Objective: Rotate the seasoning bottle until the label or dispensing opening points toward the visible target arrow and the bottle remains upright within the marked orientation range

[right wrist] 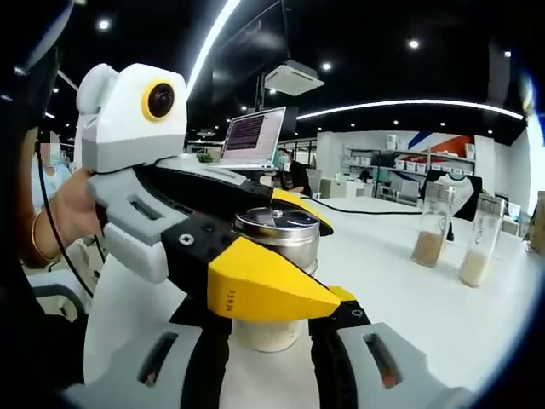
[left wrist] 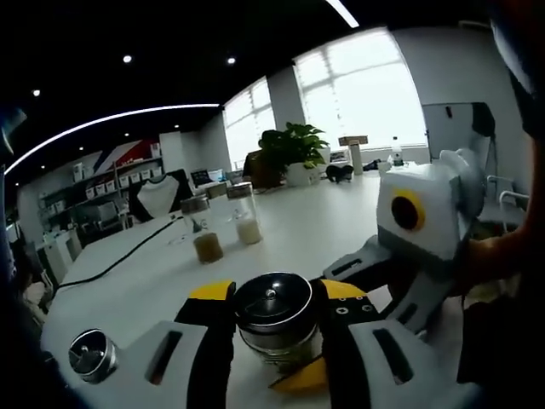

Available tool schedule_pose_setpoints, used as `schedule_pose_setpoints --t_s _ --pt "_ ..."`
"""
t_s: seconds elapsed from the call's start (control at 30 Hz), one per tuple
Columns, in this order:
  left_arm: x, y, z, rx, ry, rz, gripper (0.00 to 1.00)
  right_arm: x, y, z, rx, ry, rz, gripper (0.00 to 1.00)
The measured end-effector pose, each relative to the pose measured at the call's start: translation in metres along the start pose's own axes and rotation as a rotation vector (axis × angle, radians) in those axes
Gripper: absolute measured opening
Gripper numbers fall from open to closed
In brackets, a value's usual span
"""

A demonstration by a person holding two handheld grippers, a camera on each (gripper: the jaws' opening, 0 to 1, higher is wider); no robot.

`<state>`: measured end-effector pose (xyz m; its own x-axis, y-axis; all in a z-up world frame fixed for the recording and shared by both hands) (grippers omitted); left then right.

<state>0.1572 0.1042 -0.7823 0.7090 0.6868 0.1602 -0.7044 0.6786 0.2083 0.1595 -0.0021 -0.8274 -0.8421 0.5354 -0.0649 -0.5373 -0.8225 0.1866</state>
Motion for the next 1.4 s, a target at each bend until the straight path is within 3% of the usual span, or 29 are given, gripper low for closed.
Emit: schedule_pose_setpoints --t_s 0.37,0.57,0.87,1.13,1.4 --pt "-0.008 -0.002 0.002 0.031 0.016 0.093 0.40 0.011 -0.001 0.001 -0.026 -0.019 -0.148 0.37" --pt "-0.012 -0.003 0.002 0.038 0.027 0.133 0.40 0.012 -0.005 0.001 -0.008 0.020 -0.170 0.38" --pt "-0.016 -0.003 0.001 0.026 0.027 0.183 0.40 0.014 -0.007 0.001 0.003 -0.006 -0.184 0.39" --pt "-0.016 -0.002 0.001 0.014 0.049 0.189 0.39 0.014 -0.006 0.001 -0.004 -0.025 -0.203 0.36" --pt "-0.013 -0.006 0.004 -0.002 0.075 0.189 0.39 0.014 -0.008 0.003 -0.004 0.061 -0.265 0.37"
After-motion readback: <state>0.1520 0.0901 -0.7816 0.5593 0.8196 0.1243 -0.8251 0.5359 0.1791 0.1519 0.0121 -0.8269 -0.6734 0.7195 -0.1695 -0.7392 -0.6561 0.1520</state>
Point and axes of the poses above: the point that each gripper's makers call its tool centre point, and the gripper's own axes: y roughly backward along the fingers, x roughly to its left, z roughly out of its top, the point moved 10 cm from there along y, roughly backward along the fingers, and after that the axes turned 1 degree about -z, right-handed, at the moved point
